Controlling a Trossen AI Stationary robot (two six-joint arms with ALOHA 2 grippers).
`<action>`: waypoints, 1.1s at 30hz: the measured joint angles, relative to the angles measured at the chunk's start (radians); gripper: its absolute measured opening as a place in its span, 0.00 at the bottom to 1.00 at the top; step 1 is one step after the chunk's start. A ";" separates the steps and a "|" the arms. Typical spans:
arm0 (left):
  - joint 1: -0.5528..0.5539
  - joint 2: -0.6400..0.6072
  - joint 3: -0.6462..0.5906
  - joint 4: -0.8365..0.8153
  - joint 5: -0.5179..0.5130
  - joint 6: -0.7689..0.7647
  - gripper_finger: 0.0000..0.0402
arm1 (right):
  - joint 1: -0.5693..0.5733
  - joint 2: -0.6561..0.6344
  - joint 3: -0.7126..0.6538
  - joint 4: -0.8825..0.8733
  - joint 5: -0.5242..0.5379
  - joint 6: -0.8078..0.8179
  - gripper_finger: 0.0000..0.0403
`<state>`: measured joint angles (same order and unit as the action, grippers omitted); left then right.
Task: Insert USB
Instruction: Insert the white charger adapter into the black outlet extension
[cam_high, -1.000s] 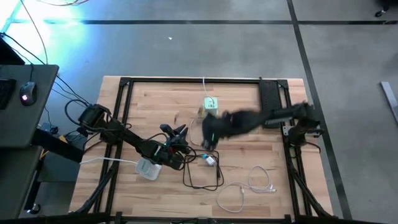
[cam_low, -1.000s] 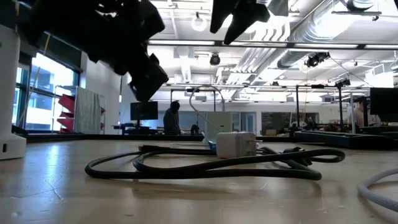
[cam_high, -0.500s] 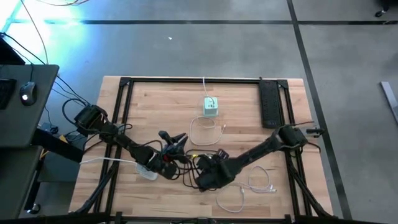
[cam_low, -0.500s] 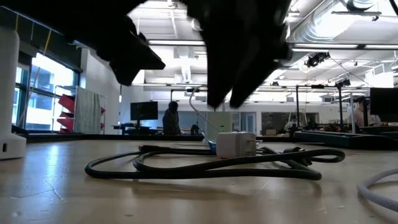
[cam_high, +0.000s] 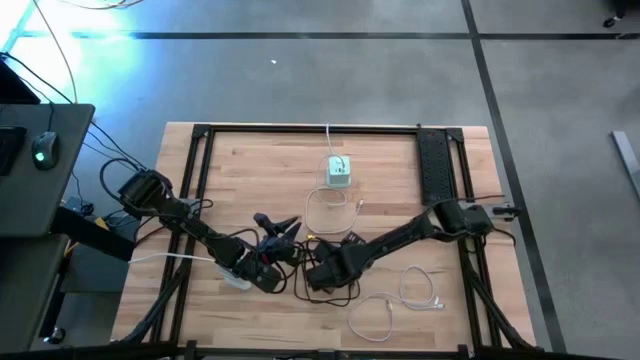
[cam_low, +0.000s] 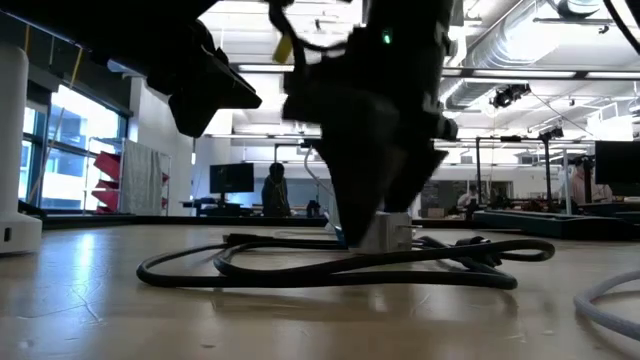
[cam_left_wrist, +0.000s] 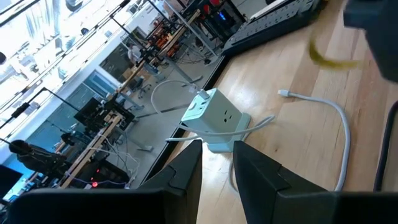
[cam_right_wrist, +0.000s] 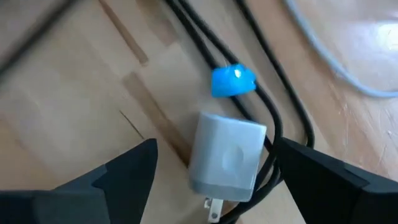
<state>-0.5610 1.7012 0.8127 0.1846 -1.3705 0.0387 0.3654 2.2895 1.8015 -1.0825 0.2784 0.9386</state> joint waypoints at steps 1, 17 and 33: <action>0.000 0.000 0.000 0.000 0.000 0.000 0.17 | -0.001 0.007 0.000 -0.003 0.001 -0.002 0.75; -0.011 -0.001 0.000 0.003 0.029 -0.088 0.17 | 0.068 -0.088 -0.004 -0.197 0.293 0.055 0.29; 0.178 -0.001 0.001 0.411 0.717 -0.130 0.17 | 0.144 -0.982 -1.193 0.968 0.444 -0.153 0.29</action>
<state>-0.3826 1.7004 0.8139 0.5954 -0.6538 -0.0910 0.5095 1.3076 0.6090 -0.1148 0.7221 0.7856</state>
